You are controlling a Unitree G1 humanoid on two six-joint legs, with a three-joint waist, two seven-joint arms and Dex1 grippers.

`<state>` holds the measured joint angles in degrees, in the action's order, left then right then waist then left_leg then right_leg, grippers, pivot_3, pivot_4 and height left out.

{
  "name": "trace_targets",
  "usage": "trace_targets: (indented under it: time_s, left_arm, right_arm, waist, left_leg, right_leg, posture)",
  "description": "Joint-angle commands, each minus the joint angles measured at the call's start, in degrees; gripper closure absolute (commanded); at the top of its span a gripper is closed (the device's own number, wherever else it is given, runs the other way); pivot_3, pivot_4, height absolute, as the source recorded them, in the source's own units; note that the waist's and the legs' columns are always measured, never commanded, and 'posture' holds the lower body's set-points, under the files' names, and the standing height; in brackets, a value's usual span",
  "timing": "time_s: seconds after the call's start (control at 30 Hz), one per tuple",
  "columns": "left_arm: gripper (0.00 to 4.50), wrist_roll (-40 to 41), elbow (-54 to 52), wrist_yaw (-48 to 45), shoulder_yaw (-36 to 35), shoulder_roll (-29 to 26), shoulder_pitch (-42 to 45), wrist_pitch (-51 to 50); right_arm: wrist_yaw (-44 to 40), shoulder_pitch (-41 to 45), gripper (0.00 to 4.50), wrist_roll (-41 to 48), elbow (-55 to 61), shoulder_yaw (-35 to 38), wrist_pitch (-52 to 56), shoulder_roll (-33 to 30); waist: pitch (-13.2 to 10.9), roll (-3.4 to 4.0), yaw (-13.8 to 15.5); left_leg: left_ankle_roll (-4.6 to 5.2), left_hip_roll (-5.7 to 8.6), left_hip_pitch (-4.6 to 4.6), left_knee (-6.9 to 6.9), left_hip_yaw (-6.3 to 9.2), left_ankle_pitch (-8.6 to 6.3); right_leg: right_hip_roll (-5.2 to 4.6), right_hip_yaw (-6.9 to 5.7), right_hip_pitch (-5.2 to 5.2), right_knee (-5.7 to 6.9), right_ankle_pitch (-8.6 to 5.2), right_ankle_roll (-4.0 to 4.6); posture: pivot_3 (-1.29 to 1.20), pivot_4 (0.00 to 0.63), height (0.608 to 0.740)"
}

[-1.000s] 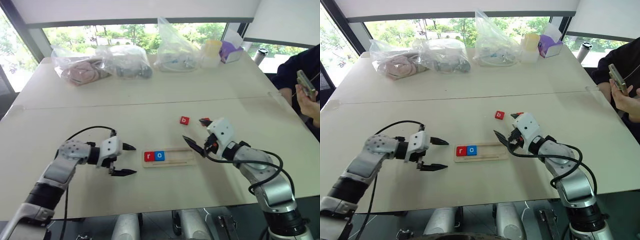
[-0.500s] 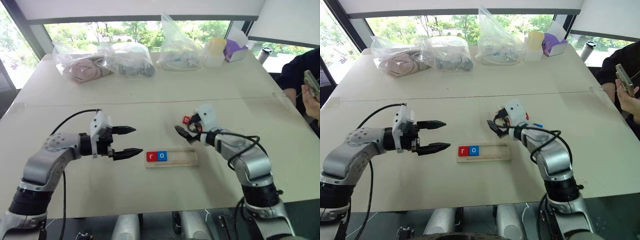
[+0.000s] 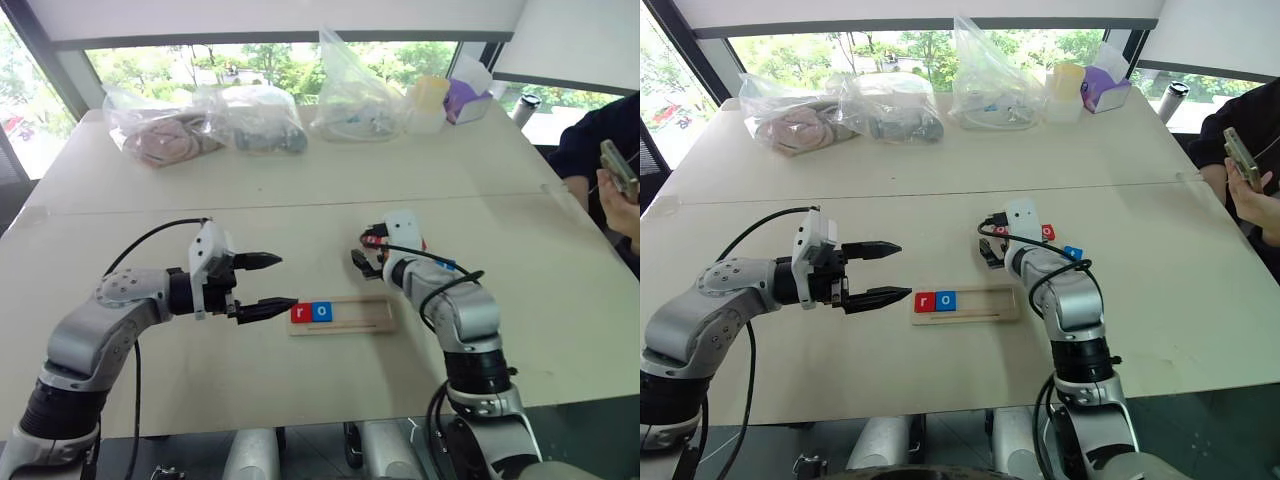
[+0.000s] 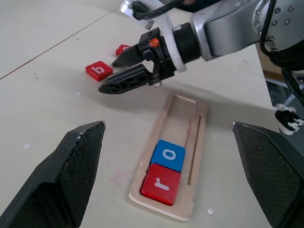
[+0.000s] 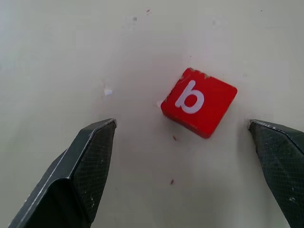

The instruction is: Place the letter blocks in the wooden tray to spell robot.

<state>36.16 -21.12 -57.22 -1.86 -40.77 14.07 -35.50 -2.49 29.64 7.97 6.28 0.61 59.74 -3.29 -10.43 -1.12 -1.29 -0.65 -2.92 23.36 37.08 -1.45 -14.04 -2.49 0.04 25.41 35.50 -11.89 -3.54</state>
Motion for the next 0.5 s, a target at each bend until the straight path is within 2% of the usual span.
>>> trace_targets:
  time_s: [0.03,0.23,0.37,0.47,0.5]
  left_arm:
    - [0.06,-0.34,-0.5,-0.08,-1.13,-0.47,0.25,1.64]
    - [0.06,-1.62,1.28,-0.03,-0.09,0.3,0.95,3.08]
    - [0.06,-2.57,1.67,0.41,1.15,1.25,1.73,3.74]
    - [0.0,-3.28,2.69,0.11,1.59,1.65,2.64,4.31]
    - [0.0,-3.67,3.09,0.04,1.79,1.78,2.91,4.65]
  right_arm:
    - [3.22,0.42,0.0,-0.28,-2.65,2.02,0.47,2.99]
    - [11.79,1.84,0.0,-1.49,-7.1,7.41,-0.54,9.4]
    - [13.71,2.71,0.0,-1.85,-8.33,7.68,-1.41,10.62]
    - [14.58,3.16,0.79,-2.45,-9.28,7.12,-2.44,10.89]
    - [14.64,3.14,1.26,-2.78,-9.48,6.72,-2.63,10.69]
  waist:
    - [0.01,-0.01,0.08]
    - [0.06,-0.04,0.05]
    - [0.12,-0.13,0.07]
    - [0.14,-0.17,0.03]
    - [0.15,-0.18,-0.01]
  left_leg:
    - [0.0,0.0,0.0,0.01,0.0,0.0]
    - [0.0,0.0,-0.07,0.02,0.02,0.0]
    - [0.0,0.01,-0.08,0.05,0.03,0.0]
    - [-0.01,0.02,-0.07,0.07,0.04,0.01]
    - [-0.01,0.02,-0.08,0.08,0.03,0.01]
  right_leg:
    - [-0.01,0.0,-0.01,0.0,0.0,0.0]
    - [-0.02,0.0,-0.09,0.0,0.01,0.02]
    - [-0.05,-0.01,-0.12,-0.03,0.02,0.04]
    - [-0.07,-0.01,-0.15,-0.07,0.02,0.04]
    - [-0.07,-0.01,-0.15,-0.08,0.02,0.04]
  posture:
    - [0.0,0.15,0.74]
    - [0.0,0.15,0.74]
    - [0.0,0.15,0.74]
    - [0.0,0.15,0.74]
    - [0.0,0.15,0.74]
